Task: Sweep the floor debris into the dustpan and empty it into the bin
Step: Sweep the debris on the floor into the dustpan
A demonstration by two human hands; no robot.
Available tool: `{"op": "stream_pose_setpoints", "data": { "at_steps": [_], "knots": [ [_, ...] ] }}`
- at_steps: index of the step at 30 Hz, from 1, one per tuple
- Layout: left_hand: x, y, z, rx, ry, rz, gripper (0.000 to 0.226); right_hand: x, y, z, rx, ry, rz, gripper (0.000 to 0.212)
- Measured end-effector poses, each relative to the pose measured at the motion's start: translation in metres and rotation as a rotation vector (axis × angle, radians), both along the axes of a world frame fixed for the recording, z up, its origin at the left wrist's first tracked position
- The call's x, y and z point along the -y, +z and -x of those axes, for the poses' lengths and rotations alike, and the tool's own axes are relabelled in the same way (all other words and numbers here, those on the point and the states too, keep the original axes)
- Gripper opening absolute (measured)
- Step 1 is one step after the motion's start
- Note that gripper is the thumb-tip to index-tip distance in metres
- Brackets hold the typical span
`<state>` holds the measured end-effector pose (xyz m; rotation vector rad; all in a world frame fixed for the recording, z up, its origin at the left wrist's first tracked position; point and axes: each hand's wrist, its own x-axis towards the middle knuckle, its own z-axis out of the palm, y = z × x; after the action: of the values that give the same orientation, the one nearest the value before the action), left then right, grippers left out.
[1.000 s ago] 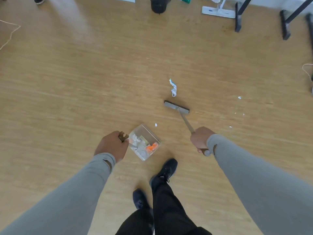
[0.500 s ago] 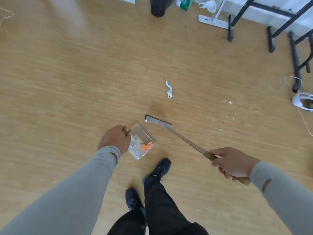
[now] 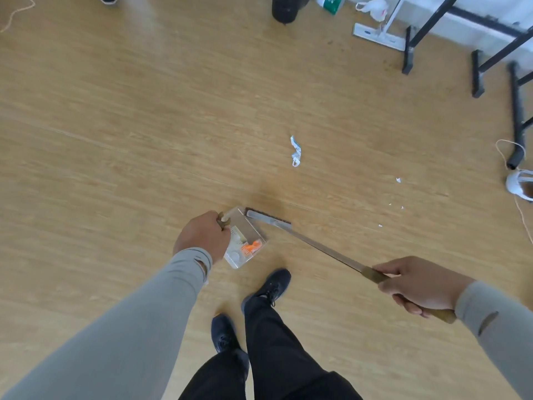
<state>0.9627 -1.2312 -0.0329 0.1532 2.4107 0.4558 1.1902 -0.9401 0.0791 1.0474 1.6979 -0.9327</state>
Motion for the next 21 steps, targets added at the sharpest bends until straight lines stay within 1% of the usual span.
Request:
{"op": "stream_pose_setpoints", "data": {
  "at_steps": [4, 6, 10, 15, 19, 21],
  "knots": [
    [-0.001, 0.003, -0.001, -0.001, 0.015, 0.001, 0.016, 0.001, -0.014, 0.025, -0.035, 0.010, -0.049, 0.049],
    [0.001, 0.004, -0.001, -0.002, 0.021, 0.005, 0.017, -0.002, -0.019, 0.032, -0.053, -0.030, -0.056, 0.047],
    [0.004, 0.009, -0.006, 0.018, 0.010, 0.021, 0.021, -0.010, -0.025, 0.016, -0.082, -0.206, -0.043, 0.041],
    [0.004, 0.026, -0.004, 0.052, 0.026, 0.039, 0.017, -0.020, -0.017, -0.008, -0.153, -0.406, 0.005, 0.027],
    [-0.017, 0.048, 0.005, 0.028, 0.048, 0.015, 0.015, -0.038, -0.008, -0.005, -0.210, -0.502, 0.010, 0.014],
    [-0.033, 0.057, 0.010, 0.012, 0.025, 0.013, 0.016, -0.049, -0.007, -0.001, -0.233, -0.567, 0.006, 0.013]
  ]
}}
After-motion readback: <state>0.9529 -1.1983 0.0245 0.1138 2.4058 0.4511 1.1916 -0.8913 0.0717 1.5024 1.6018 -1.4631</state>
